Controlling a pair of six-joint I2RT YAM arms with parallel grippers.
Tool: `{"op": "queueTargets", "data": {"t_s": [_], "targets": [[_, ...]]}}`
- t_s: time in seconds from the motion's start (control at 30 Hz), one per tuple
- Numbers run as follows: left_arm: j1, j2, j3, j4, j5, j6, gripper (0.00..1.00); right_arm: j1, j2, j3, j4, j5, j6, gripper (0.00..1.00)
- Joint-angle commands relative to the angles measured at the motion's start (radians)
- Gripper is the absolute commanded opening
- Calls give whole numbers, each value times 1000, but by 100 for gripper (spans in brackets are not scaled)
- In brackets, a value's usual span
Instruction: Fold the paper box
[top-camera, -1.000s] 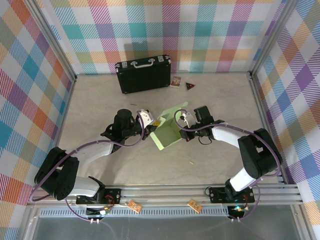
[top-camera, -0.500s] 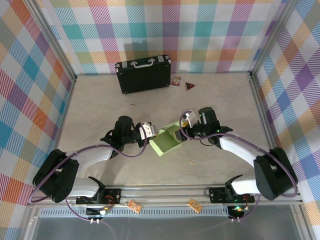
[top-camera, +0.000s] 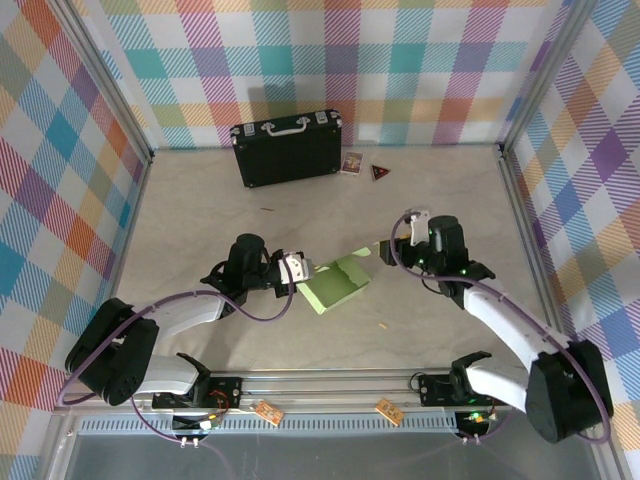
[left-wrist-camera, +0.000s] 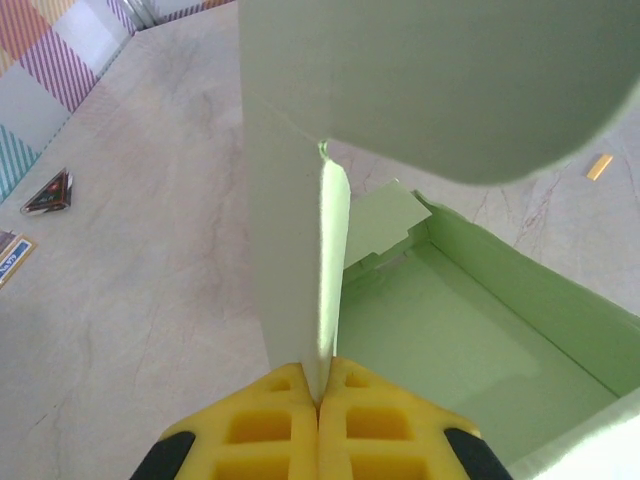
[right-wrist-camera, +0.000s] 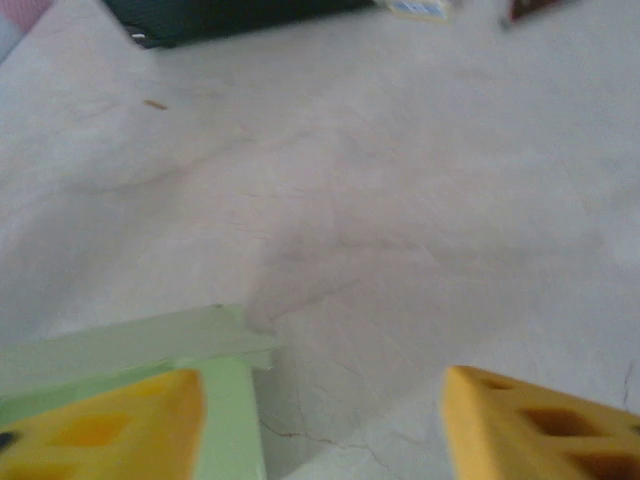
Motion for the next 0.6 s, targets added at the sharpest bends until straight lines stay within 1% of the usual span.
{"op": "queueTargets", "data": {"t_s": [0.0, 0.03, 0.1, 0.17, 0.23, 0.27, 0.3, 0.37, 0.4, 0.43, 0.47, 0.57], "targets": [[11, -24, -24, -84, 39, 31, 0, -53, 57, 97, -82, -65, 78, 52], [11, -30, -26, -87, 39, 31, 0, -61, 54, 101, -72, -80, 77, 53], [14, -38, -33, -85, 35, 32, 0, -68, 52, 97, -37, -34, 77, 61], [14, -37, -38, -70, 33, 29, 0, -105, 87, 124, -47, -80, 92, 62], [14, -33, -41, -63, 36, 26, 0, -160, 136, 142, -47, -144, 180, 61], [14, -32, -42, -60, 35, 26, 0, -182, 173, 162, -71, -160, 211, 53], [14, -29, -44, -53, 36, 23, 0, -189, 224, 208, -137, -163, 201, 49], [14, -30, -50, -37, 44, 19, 0, -190, 328, 296, -251, -181, 137, 42], [15, -31, -53, -33, 48, 18, 0, -190, 377, 319, -277, -224, 121, 41], [14, -31, -56, -27, 50, 15, 0, -191, 407, 324, -271, -253, 126, 38], [15, -28, -58, -21, 53, 13, 0, -188, 430, 313, -227, -309, 137, 35], [15, -21, -57, -9, 54, 4, 0, -169, 488, 286, -100, -511, 178, 28]]}}
